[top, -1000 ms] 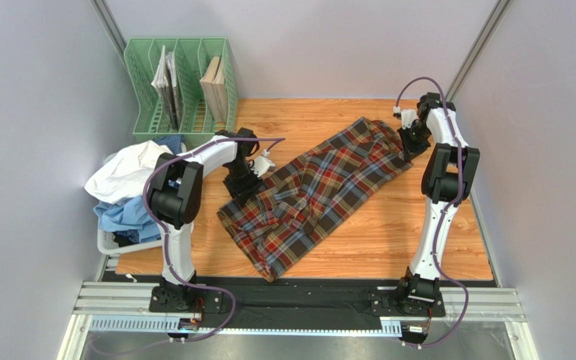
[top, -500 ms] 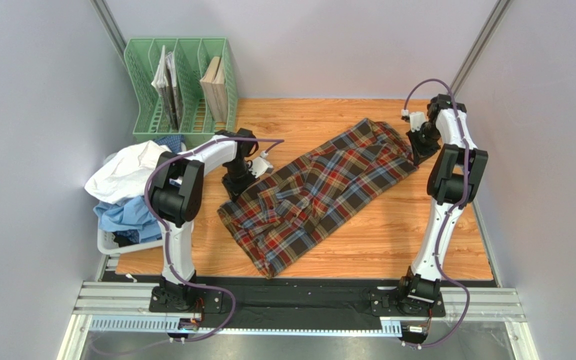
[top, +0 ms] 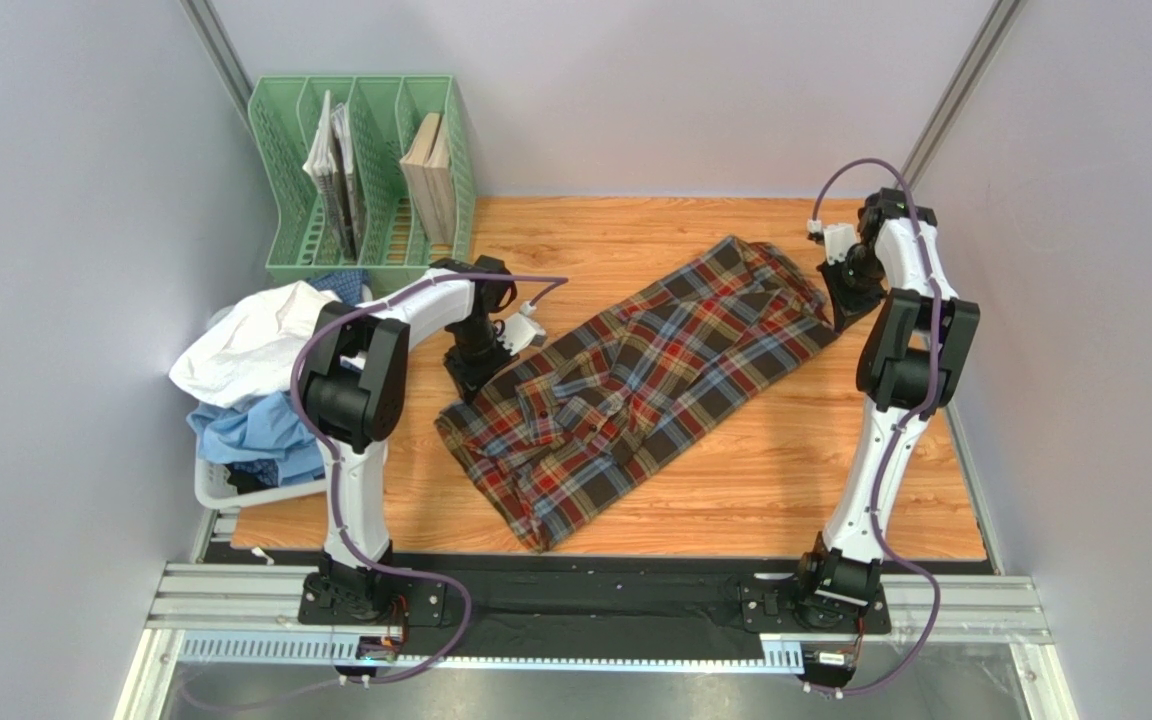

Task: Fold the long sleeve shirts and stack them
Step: Fold the shirt

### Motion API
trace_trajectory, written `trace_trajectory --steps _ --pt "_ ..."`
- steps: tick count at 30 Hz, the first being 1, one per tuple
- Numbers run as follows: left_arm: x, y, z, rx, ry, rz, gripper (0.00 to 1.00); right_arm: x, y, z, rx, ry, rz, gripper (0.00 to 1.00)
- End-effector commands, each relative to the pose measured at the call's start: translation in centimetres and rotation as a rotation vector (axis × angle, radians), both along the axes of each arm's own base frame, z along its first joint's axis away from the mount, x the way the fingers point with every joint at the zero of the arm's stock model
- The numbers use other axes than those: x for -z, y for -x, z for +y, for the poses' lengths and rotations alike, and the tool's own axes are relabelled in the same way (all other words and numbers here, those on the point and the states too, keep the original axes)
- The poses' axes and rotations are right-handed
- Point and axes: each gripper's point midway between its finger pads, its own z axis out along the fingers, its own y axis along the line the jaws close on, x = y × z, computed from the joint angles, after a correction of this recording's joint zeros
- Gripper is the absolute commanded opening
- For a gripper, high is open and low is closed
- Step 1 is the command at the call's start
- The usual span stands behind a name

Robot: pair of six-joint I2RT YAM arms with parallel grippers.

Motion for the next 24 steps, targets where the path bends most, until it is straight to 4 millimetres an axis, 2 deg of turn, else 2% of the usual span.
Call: trace_trajectory --steps 1,4,7,10,11,12,13,15,16,17,18,19,20,22,23,24 --pt "0.3 0.6 0.7 0.008 -0.001 0.02 0.0 -0.3 -3.2 -1.9 0.041 0.118 -0.093 0.0" --pt "-0.5 1.8 0.0 -0.005 0.049 0.043 0.0 -1.0 -5.6 -1.9 0.063 0.172 -0.157 0.02" --pt "-1.0 3.5 -0.4 -0.019 0.076 0.071 0.0 -1.6 -8.3 -0.4 0.056 0.194 -0.226 0.01" --pt "-1.1 5.9 -1.3 -0.035 0.112 0.116 0.0 -2.1 -11.3 1.9 0.029 0.249 -0.314 0.0" --pt "-1.1 7.3 -1.7 -0.049 0.131 0.144 0.0 -2.1 -12.0 2.4 0.025 0.261 -0.338 0.0" --pt "-1.2 8.0 -2.2 -0.049 0.15 0.156 0.0 -2.6 -13.7 2.6 0.029 0.283 -0.403 0.0" --pt "-1.4 9.1 -3.2 -0.027 0.172 0.174 0.0 -3.0 -14.5 3.0 0.029 0.3 -0.435 0.03" --pt "-2.0 11.1 -4.4 -0.03 0.221 0.197 0.09 -4.3 -15.8 4.1 0.019 0.342 -0.482 0.12" --pt "-2.3 11.5 -5.1 -0.012 0.244 0.186 0.13 -5.9 -16.4 4.6 0.015 0.346 -0.515 0.27" --pt "-3.4 11.6 -5.3 -0.013 0.274 0.147 0.25 -6.8 -16.2 4.7 0.005 0.343 -0.518 0.37" --pt "-4.1 11.1 -5.3 -0.017 0.275 0.102 0.28 -7.8 -15.7 4.9 0.0 0.337 -0.516 0.59" --pt "-4.7 10.6 -5.1 -0.013 0.276 0.058 0.31 -9.9 -14.9 4.9 -0.007 0.317 -0.533 0.67" --pt "-6.2 9.5 -4.8 -0.005 0.279 -0.019 0.35 -11.3 -14.1 5.2 -0.017 0.302 -0.543 0.73" --pt "-7.6 8.2 -4.6 0.006 0.298 -0.086 0.39 -12.3 -12.1 6.1 -0.037 0.24 -0.528 0.84" --pt "-8.9 7.3 -5.0 0.026 0.325 -0.128 0.41 -13.5 -10.1 6.7 -0.046 0.213 -0.523 0.85" --pt "-9.5 7.0 -5.4 0.054 0.344 -0.142 0.42 -13.5 -8.6 7.6 -0.041 0.168 -0.492 0.86"
